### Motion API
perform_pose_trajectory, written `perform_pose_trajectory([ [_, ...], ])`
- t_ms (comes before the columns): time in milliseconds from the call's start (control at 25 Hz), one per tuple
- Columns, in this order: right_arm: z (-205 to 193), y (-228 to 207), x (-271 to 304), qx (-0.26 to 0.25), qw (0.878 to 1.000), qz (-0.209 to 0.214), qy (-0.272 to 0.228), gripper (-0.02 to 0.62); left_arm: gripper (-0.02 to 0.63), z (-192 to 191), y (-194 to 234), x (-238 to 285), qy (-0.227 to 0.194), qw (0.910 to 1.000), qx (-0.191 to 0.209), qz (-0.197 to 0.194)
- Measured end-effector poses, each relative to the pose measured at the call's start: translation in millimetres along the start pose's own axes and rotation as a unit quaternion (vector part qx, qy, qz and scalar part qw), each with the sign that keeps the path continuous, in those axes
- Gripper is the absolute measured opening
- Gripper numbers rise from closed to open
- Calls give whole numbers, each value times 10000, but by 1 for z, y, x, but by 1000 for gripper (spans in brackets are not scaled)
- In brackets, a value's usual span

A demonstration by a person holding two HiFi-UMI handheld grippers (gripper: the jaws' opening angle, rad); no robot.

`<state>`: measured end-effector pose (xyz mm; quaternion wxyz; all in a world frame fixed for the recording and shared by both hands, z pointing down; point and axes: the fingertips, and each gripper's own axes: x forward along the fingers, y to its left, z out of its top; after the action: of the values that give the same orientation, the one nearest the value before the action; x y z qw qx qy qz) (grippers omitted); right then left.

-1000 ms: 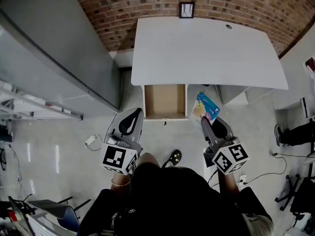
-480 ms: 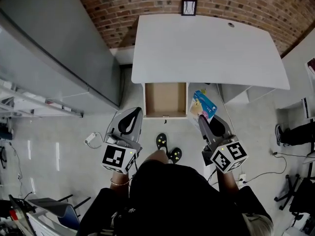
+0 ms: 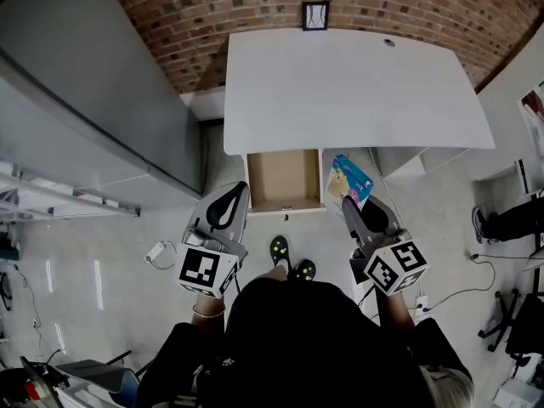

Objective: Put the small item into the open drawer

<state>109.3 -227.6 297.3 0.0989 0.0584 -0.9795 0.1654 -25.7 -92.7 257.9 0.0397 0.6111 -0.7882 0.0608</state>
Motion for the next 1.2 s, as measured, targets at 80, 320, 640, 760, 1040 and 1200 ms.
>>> perform_pose_trajectory([
  [80, 1, 2, 9, -48, 10000, 5, 48, 95, -9, 0, 8, 3, -12, 10000, -35, -7],
  [320, -5, 2, 46, -265, 9991, 51, 338, 95, -9, -12, 36, 11, 51, 9999, -56, 73],
  [640, -11, 6, 100, -666, 9946, 208, 775, 95, -9, -25, 77, 23, 55, 9997, -200, 127],
  [760, -18, 8, 117, -868, 9910, 334, 960, 95, -9, -33, 85, 30, 85, 9996, -250, 52],
  [1040, -45, 11, 137, -1289, 9793, 637, 1428, 95, -9, -57, 90, 35, 217, 9992, -340, 68],
  [1200, -58, 7, 146, -1483, 9708, 865, 1674, 95, -9, -71, 95, 35, 312, 9981, -457, 271],
])
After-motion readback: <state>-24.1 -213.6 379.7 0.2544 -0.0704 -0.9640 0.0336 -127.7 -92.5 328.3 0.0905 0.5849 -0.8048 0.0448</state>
